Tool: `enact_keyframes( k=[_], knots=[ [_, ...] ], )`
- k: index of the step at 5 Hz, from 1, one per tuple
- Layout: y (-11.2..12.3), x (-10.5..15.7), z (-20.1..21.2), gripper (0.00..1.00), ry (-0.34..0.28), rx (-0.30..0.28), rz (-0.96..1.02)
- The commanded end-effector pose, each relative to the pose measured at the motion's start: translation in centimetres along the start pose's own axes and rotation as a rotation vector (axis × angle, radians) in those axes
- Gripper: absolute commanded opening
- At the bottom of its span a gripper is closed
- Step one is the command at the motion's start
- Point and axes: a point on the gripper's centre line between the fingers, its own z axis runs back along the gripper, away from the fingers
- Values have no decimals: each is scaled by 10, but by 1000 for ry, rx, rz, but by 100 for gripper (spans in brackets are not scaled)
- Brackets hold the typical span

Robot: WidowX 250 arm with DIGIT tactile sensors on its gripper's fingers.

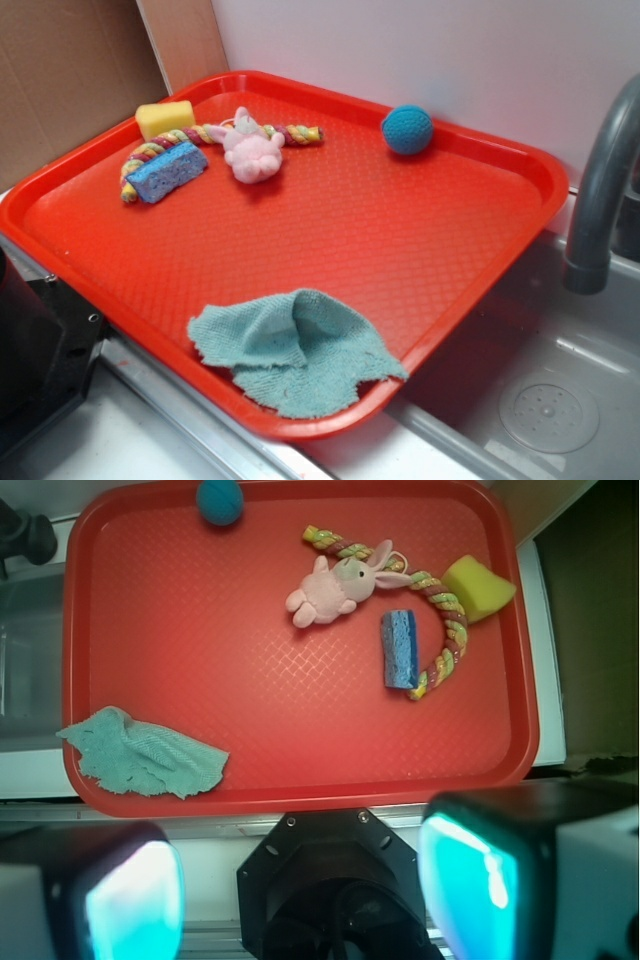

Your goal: Grab the pink bunny.

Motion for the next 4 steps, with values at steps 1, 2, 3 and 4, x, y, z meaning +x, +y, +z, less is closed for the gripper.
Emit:
enact_keyframes(
  k=[1, 2, 3, 4],
  knots=[
    [0, 0, 0, 100, 0, 0, 0],
    [33, 20, -51, 100, 74, 129, 237],
    [47, 48, -100, 100, 37, 87, 489],
    [60, 73, -140, 100, -48, 130, 634]
  ],
)
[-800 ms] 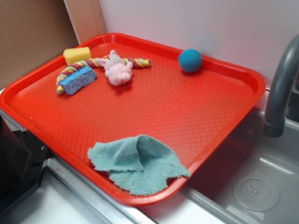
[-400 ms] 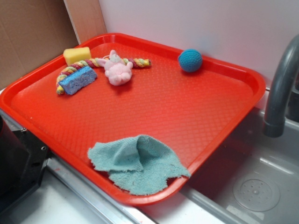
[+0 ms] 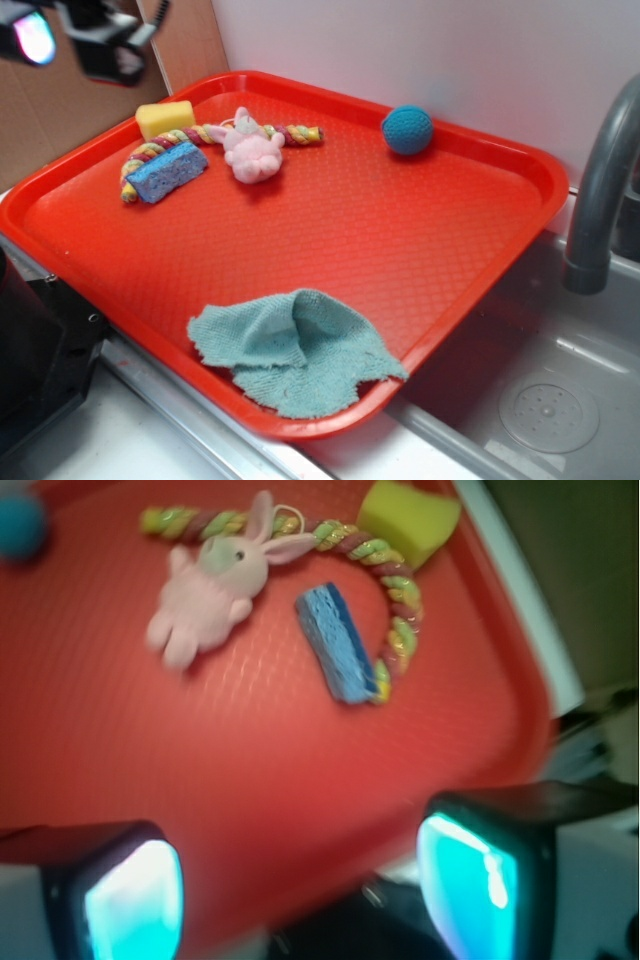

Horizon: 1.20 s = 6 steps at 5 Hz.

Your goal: Grab the pink bunny.

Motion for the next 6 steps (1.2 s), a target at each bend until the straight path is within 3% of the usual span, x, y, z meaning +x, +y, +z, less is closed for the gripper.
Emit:
enact_keyframes(
  k=[1, 2, 3, 5, 6],
  knots=[
    [-3, 50, -48, 100, -127, -33, 240],
    [-31, 58, -64, 100, -126, -60, 195],
    [-32, 60, -85, 100, -110, -43, 178],
    [-13, 65, -104, 100, -64, -37, 197],
    [-9, 64, -96, 93, -79, -46, 193]
  ],
)
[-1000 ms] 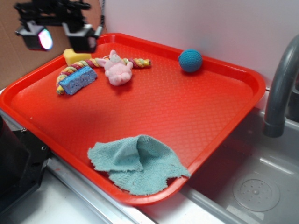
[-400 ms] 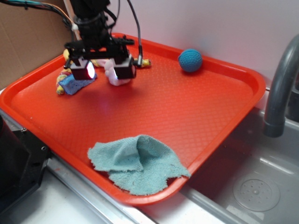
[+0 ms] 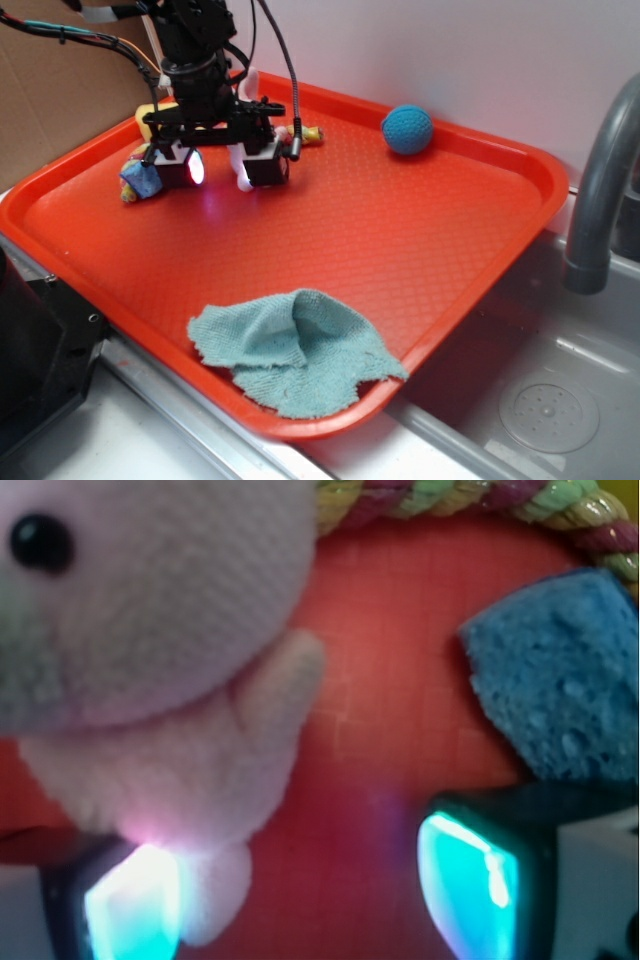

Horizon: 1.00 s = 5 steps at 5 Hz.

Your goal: Grab the pink bunny.

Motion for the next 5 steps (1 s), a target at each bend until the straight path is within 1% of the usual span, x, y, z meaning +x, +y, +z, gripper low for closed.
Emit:
enact_keyframes(
  k=[1, 2, 3, 4, 5],
  knots=[
    [7, 4, 23, 0, -34, -14, -40],
    [-2, -2, 25, 0, -41, -20, -93],
    [-22, -19, 34, 0, -54, -36, -246],
    [-2, -29, 85, 0, -63, -29, -371],
    [16, -36, 136, 0, -57, 6, -419]
  ],
)
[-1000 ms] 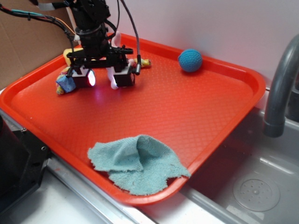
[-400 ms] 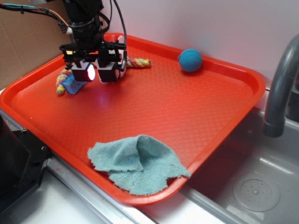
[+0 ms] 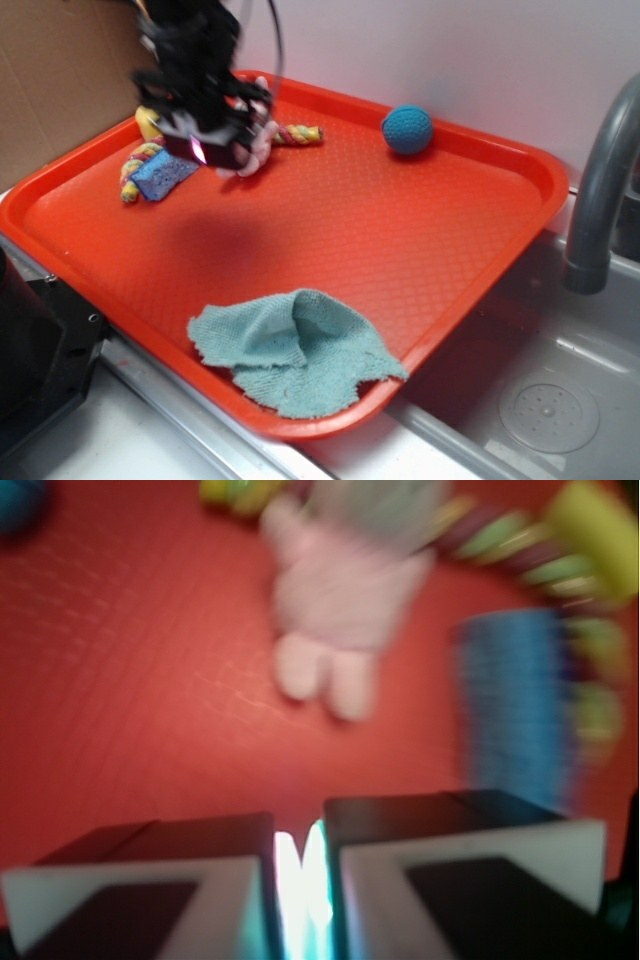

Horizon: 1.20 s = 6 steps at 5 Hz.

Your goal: Grab the pink bunny.

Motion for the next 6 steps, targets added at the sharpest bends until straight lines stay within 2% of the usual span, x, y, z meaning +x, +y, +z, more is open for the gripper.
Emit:
enact_keyframes(
  k=[1, 2, 3, 5, 6],
  knots=[
    [12, -22, 85, 0, 5, 14, -101],
    [12, -28, 94, 21, 28, 19, -112],
    [12, -28, 94, 100, 28, 19, -112],
    [12, -28, 94, 100, 28, 19, -112],
    [15, 9, 72, 100, -66, 62, 120]
  ],
)
